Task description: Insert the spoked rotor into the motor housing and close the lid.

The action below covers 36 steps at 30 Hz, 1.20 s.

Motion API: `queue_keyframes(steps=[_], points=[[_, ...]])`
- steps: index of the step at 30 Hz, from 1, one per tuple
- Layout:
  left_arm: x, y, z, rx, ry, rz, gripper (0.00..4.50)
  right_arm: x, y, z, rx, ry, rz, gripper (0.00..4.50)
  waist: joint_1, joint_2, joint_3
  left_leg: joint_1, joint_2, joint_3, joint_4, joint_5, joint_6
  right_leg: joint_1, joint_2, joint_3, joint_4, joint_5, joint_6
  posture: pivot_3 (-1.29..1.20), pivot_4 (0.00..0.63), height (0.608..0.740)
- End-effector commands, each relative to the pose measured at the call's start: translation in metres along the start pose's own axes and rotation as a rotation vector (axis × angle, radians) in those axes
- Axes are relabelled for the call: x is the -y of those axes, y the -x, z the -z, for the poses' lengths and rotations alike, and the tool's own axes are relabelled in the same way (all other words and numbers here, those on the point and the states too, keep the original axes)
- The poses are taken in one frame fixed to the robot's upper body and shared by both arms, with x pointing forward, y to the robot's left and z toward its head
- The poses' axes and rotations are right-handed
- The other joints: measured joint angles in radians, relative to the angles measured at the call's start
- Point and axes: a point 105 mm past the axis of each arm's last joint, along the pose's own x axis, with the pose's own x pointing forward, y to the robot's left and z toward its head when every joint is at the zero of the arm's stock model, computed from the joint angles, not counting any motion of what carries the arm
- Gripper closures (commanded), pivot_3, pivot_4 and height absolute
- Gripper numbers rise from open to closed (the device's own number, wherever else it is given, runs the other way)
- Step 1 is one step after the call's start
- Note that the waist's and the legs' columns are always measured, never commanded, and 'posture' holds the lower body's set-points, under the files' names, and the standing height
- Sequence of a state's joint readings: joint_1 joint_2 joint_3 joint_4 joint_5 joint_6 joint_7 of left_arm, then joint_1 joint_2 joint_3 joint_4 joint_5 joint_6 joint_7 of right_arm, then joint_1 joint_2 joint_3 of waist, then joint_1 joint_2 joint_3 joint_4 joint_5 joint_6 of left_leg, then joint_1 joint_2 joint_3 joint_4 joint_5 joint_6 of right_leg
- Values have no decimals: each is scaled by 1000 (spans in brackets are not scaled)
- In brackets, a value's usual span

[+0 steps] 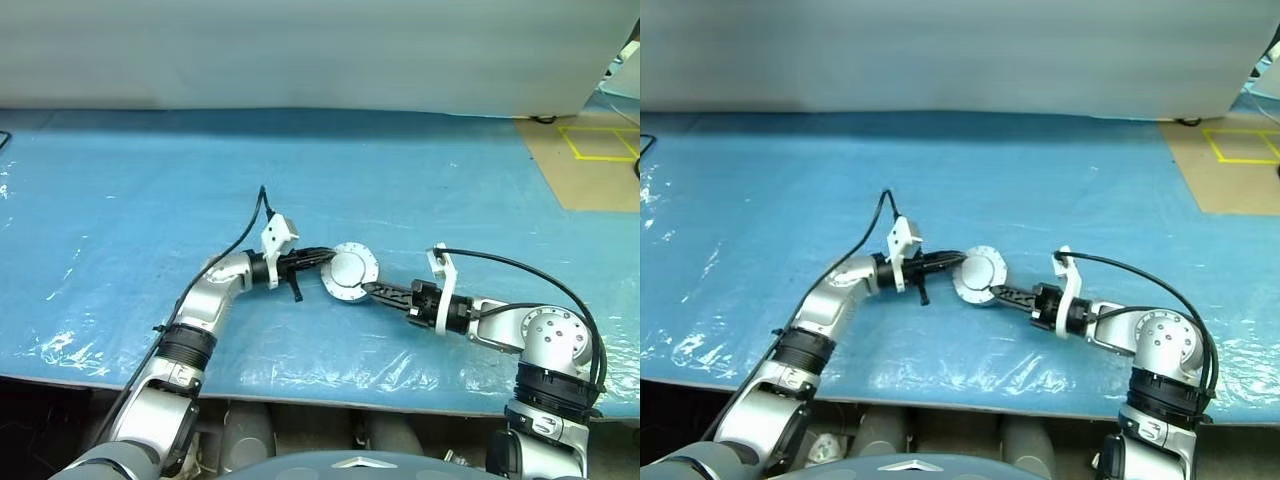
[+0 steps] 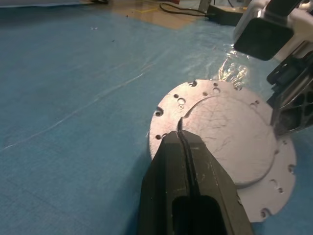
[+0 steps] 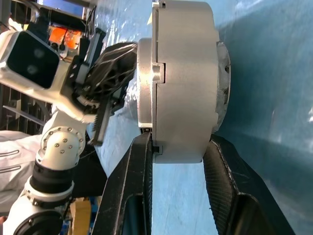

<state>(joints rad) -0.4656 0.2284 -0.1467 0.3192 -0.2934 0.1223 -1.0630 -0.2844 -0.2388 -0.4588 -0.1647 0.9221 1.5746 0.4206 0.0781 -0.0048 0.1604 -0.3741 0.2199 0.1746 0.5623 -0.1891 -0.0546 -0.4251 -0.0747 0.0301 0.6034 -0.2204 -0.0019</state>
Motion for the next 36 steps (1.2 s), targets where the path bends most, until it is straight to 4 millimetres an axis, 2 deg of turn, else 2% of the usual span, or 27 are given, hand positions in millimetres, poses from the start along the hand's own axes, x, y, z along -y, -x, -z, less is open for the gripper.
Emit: queue_keyframes(steps=[1,7,12,16,20,26,33,36], points=[[-1,11,-17,65,17,10,4500,-14,1,-17,82,49,-63,3374,1,1,1,-1,0,0,0,0,0,-1,0,0,0,0,0,0,150,740],[-15,31,-20,103,87,-76,4500,-25,-1,-28,165,97,-127,3374,0,3,2,-2,0,0,-1,0,0,-2,0,0,0,0,0,0,150,740],[-27,38,-13,133,185,-190,4500,-44,-4,-38,243,154,-213,3374,0,3,2,-2,0,0,-1,0,0,-2,0,0,1,0,0,0,150,740],[-26,34,-23,253,316,-199,3568,-60,-3,-48,307,193,-277,3374,0,3,3,-3,0,0,0,0,0,-2,0,0,1,0,0,0,150,740],[-26,30,-39,372,426,-199,2173,-69,-4,-56,333,228,-294,3374,0,3,3,-3,0,0,0,0,0,-2,0,0,1,0,0,0,150,740],[-26,31,-50,454,575,-167,52,-77,-5,-60,347,235,-329,3374,-1,3,3,-3,0,0,0,0,0,-2,0,0,1,0,0,0,150,740],[-19,28,-53,457,709,-111,18,-86,-6,-53,310,228,-399,3374,0,3,3,-3,0,-1,0,0,0,-2,0,0,1,2,3,0,150,740],[-11,24,-54,436,723,-61,18,-88,-8,-46,269,230,-416,3374,0,3,3,-4,0,-1,0,0,0,-2,0,0,1,2,3,0,150,740]])
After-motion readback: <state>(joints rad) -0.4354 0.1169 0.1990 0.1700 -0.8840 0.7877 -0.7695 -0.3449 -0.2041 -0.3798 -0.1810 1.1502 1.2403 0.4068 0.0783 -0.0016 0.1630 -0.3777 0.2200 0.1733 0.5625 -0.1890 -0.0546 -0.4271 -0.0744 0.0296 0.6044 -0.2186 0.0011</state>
